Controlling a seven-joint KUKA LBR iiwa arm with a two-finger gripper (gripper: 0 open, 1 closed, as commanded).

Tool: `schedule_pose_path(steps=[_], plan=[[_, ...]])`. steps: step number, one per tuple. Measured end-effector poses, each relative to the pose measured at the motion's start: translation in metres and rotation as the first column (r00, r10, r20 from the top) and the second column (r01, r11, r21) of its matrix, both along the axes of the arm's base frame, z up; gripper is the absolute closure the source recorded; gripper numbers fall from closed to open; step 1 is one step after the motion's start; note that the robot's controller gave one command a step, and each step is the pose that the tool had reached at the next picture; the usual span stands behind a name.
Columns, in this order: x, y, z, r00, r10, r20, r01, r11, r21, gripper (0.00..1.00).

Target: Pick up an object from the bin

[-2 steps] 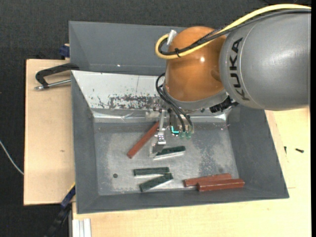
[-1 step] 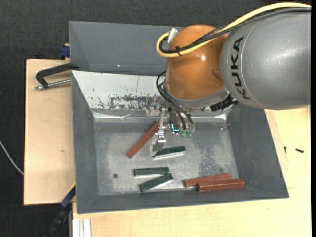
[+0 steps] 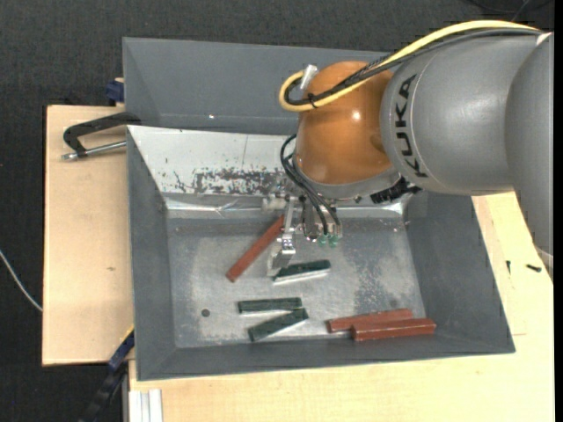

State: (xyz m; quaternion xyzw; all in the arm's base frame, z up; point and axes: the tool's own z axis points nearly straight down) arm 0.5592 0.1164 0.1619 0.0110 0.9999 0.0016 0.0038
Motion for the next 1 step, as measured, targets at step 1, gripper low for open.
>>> schedule_pose_path(steps=[1], plan=[[-0.0039, -0.0091, -0.0451, 0.994, 0.109, -0.007, -0.109, 0.994, -0.002, 0.00]])
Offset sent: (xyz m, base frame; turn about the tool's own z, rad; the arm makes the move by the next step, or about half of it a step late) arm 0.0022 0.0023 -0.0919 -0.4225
